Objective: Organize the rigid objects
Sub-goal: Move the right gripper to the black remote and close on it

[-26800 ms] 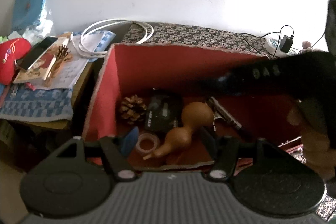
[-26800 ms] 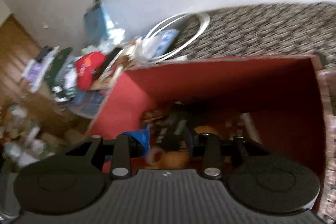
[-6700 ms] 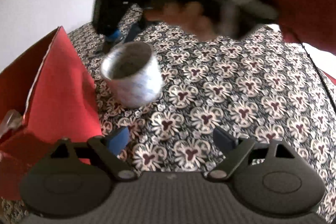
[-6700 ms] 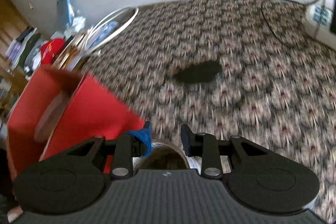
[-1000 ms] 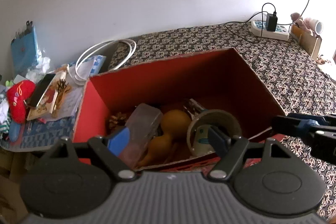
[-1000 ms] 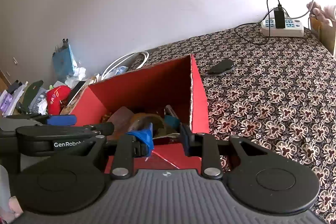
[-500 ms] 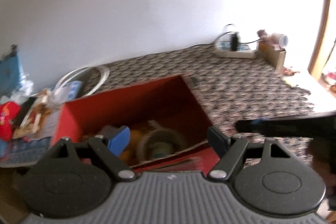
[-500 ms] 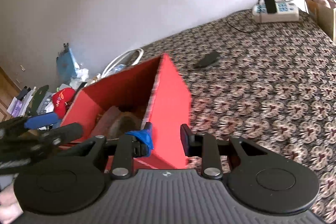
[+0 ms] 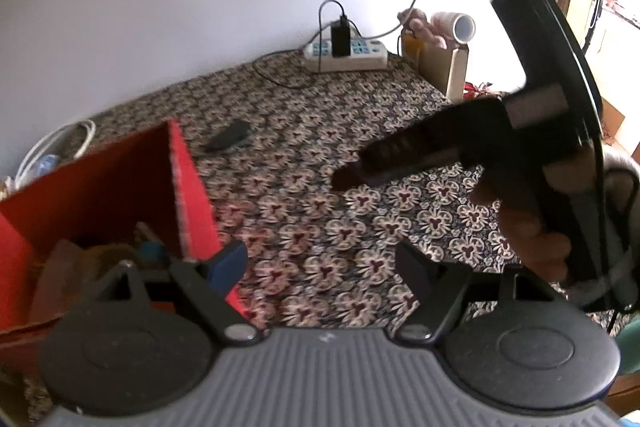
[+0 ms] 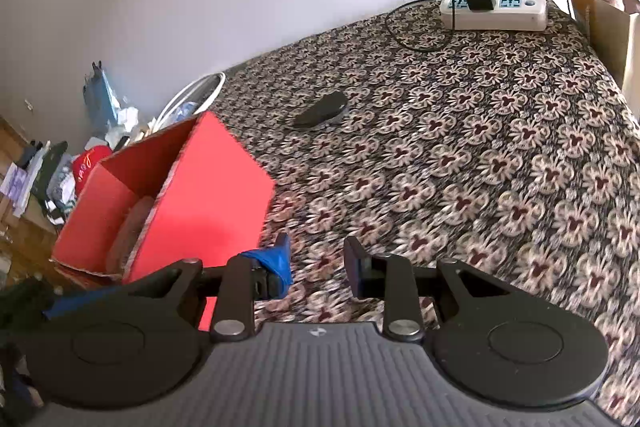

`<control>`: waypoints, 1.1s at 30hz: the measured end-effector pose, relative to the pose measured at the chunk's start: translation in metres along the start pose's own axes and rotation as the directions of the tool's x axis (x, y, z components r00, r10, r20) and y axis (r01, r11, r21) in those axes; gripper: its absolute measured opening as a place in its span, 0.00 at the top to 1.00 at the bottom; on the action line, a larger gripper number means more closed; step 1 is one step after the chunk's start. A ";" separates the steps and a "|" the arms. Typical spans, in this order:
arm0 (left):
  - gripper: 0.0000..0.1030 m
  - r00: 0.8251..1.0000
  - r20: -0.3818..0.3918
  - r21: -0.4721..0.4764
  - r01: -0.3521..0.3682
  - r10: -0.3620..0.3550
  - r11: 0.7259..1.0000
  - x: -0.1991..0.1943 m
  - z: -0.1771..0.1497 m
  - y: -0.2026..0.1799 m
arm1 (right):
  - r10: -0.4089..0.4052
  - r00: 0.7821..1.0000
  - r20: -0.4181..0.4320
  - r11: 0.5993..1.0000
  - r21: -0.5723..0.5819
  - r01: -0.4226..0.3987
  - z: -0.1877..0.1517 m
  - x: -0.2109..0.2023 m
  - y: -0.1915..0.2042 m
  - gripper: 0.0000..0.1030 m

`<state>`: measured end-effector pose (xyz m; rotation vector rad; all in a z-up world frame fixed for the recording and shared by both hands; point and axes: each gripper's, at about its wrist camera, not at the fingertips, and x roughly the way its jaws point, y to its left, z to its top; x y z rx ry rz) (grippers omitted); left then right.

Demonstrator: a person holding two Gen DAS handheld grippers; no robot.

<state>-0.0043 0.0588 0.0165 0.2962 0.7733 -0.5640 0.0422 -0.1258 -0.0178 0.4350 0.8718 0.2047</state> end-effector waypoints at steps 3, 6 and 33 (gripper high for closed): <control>0.25 1.000 -0.007 -0.017 -0.024 0.023 1.000 0.026 -0.002 -0.009 | 0.005 1.000 -0.029 1.000 -0.010 -0.005 0.011 0.013 -0.015 0.89; 0.25 0.999 -0.040 -0.046 -0.027 0.026 0.999 0.051 -0.005 -0.013 | 0.006 0.998 -0.061 1.000 -0.020 -0.008 0.026 0.034 -0.027 0.89; 0.24 0.990 -0.137 -0.121 -0.046 0.029 0.992 0.087 -0.028 -0.001 | -0.078 0.990 -0.118 0.921 -0.388 0.027 0.141 0.236 0.023 0.89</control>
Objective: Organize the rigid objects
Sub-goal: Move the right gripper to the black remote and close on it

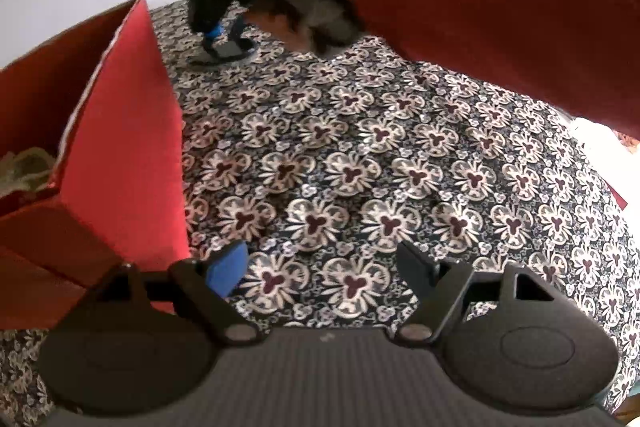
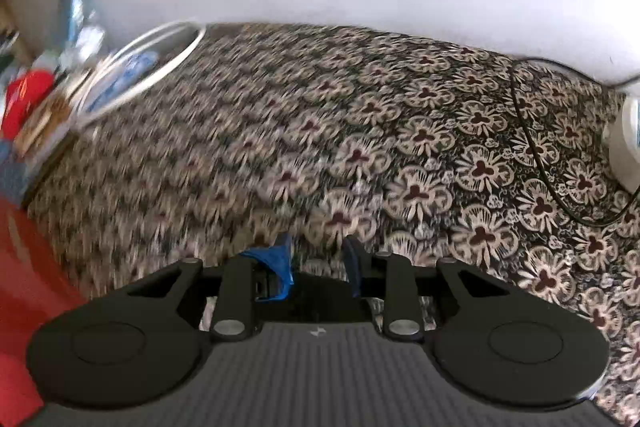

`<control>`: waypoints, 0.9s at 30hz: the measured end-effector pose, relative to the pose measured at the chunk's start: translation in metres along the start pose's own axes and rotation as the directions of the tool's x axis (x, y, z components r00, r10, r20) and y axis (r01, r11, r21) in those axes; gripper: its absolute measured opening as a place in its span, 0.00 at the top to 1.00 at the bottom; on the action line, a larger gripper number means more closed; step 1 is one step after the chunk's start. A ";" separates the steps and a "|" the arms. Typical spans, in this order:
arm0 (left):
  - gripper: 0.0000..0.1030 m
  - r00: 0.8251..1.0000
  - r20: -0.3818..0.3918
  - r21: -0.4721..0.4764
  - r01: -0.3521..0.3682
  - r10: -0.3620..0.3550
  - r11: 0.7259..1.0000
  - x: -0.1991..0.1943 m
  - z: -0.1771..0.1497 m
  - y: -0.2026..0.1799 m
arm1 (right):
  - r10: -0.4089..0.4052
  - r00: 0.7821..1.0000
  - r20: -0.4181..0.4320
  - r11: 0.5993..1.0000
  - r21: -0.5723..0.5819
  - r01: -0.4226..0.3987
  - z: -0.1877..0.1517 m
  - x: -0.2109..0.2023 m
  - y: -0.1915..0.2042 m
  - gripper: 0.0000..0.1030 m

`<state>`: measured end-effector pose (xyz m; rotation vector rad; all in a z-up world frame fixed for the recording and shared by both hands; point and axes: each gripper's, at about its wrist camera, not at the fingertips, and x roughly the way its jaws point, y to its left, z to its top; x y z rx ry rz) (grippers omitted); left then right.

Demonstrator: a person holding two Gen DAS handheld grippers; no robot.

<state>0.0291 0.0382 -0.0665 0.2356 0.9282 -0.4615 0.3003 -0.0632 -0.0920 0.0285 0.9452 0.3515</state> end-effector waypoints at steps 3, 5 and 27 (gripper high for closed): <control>0.24 1.000 0.002 -0.005 0.007 -0.007 1.000 -0.001 -0.001 0.003 | 0.056 0.998 -0.041 0.998 -0.021 -0.056 -0.019 -0.017 0.002 0.89; 0.24 1.000 0.001 -0.006 0.013 -0.013 1.000 -0.001 -0.002 0.005 | 0.083 0.994 -0.069 0.995 -0.047 -0.087 -0.039 -0.035 0.002 0.89; 0.24 0.967 -0.059 -0.003 0.247 -0.247 0.969 -0.023 -0.028 -0.028 | 0.264 0.957 -0.119 0.881 0.434 -0.189 -0.235 -0.186 -0.024 0.90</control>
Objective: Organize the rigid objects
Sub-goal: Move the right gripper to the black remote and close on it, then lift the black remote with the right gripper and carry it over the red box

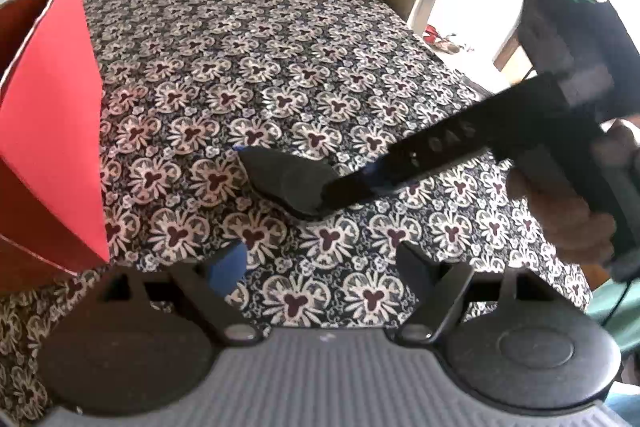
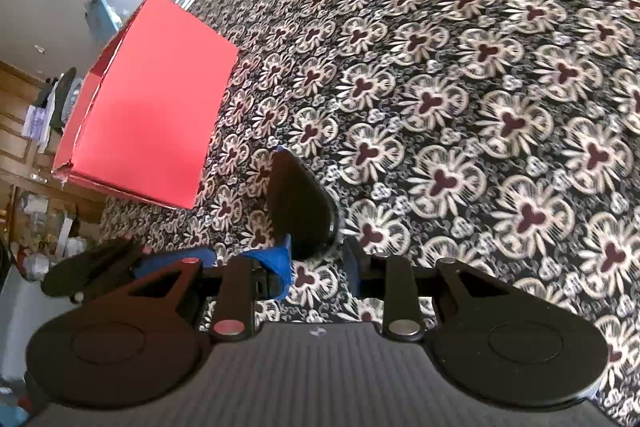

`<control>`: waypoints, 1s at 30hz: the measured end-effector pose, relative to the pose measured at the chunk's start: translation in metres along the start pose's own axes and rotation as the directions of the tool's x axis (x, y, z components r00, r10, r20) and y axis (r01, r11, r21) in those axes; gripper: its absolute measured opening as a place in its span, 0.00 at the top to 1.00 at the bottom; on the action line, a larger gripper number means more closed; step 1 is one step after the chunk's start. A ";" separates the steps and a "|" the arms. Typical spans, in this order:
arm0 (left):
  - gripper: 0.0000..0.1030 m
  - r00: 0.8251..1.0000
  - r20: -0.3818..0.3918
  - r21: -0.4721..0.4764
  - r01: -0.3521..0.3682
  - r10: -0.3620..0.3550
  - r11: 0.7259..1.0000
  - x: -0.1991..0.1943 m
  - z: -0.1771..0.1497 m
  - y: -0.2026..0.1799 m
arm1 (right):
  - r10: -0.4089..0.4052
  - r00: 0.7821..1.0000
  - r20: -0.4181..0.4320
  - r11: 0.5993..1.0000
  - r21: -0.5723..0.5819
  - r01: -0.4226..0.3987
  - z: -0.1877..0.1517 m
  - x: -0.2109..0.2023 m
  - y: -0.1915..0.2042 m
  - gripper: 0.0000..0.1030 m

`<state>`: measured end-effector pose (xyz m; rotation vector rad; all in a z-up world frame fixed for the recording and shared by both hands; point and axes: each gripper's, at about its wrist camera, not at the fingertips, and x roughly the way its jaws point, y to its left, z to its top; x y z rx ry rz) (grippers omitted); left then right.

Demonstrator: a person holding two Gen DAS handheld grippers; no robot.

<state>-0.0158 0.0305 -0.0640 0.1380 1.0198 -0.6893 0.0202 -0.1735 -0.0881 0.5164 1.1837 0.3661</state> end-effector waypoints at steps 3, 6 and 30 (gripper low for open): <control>0.24 1.000 0.006 0.010 -0.018 0.018 1.000 0.007 0.011 0.001 | 0.006 0.998 0.059 0.999 0.050 -0.009 0.002 -0.003 -0.004 0.89; 0.23 1.000 0.012 0.035 -0.028 0.027 0.999 0.017 0.019 0.001 | 0.008 0.991 0.136 0.998 0.056 -0.016 0.009 -0.010 -0.007 0.90; 0.51 0.996 -0.039 0.050 -0.082 0.084 0.995 0.047 0.027 0.010 | 0.123 0.986 0.110 0.977 0.158 -0.139 0.002 0.028 -0.003 0.90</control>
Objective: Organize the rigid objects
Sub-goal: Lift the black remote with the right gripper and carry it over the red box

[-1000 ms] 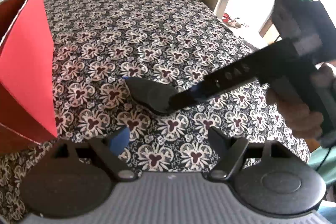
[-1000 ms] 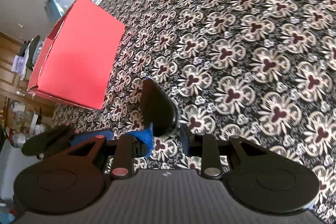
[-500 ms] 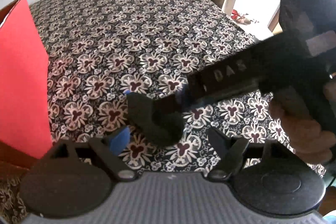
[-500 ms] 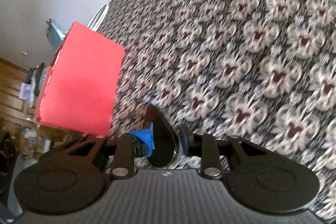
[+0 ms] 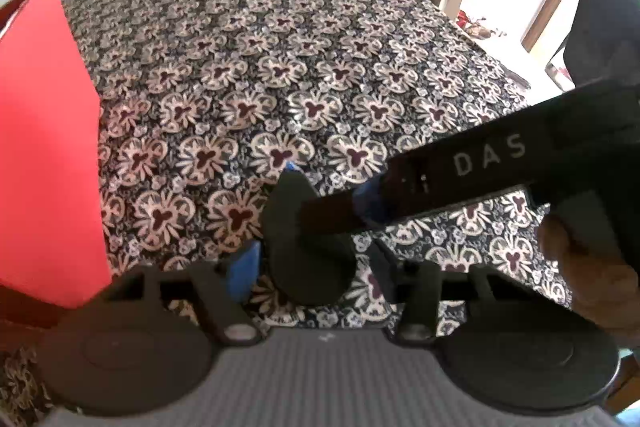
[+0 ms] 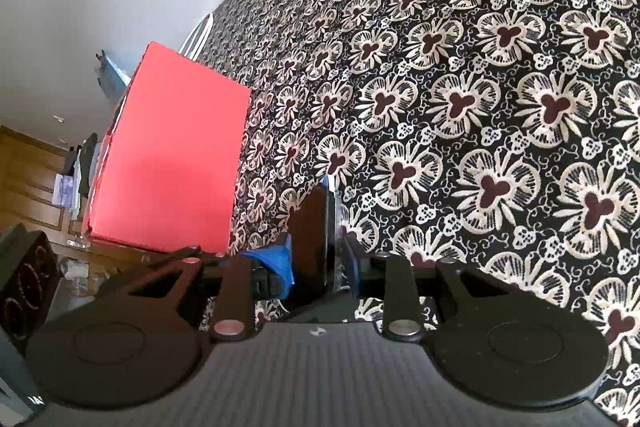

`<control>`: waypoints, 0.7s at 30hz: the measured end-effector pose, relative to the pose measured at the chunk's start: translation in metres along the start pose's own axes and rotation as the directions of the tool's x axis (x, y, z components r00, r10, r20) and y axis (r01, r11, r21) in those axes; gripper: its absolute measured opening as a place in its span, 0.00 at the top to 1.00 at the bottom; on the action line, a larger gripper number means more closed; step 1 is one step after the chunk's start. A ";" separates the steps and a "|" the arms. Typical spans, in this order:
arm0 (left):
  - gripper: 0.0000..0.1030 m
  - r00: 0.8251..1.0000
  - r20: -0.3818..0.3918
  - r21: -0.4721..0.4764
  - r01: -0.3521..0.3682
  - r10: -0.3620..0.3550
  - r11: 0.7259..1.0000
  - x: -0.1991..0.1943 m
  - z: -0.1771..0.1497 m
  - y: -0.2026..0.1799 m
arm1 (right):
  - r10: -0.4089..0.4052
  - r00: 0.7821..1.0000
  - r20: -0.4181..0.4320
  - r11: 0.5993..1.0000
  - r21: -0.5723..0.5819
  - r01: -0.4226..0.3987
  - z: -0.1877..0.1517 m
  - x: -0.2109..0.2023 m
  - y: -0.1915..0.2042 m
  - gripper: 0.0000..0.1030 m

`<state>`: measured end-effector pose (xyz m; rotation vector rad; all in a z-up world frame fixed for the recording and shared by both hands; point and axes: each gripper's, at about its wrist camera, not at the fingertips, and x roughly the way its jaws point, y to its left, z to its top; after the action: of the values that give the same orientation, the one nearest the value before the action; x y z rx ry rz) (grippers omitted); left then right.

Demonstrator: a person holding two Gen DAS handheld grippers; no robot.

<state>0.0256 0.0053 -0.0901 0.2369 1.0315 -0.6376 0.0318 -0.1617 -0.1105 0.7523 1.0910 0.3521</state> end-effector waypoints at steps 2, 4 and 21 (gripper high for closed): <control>0.52 1.000 0.001 0.001 0.003 -0.003 1.000 0.001 0.002 -0.001 | 0.002 1.000 0.002 1.000 0.003 -0.002 0.003 -0.002 -0.001 0.90; 0.59 1.000 0.006 -0.001 -0.008 0.008 1.000 0.002 0.002 -0.001 | 0.000 1.000 0.005 1.000 -0.008 0.000 0.004 0.000 0.000 0.90; 0.63 0.999 0.045 -0.006 0.013 -0.012 1.000 -0.039 -0.010 -0.008 | 0.042 0.999 0.010 0.999 0.033 -0.042 -0.033 -0.009 0.004 0.90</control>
<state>-0.0006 0.0185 -0.0612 0.2095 0.9920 -0.6481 -0.0014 -0.1519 -0.1107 0.8068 1.0754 0.3662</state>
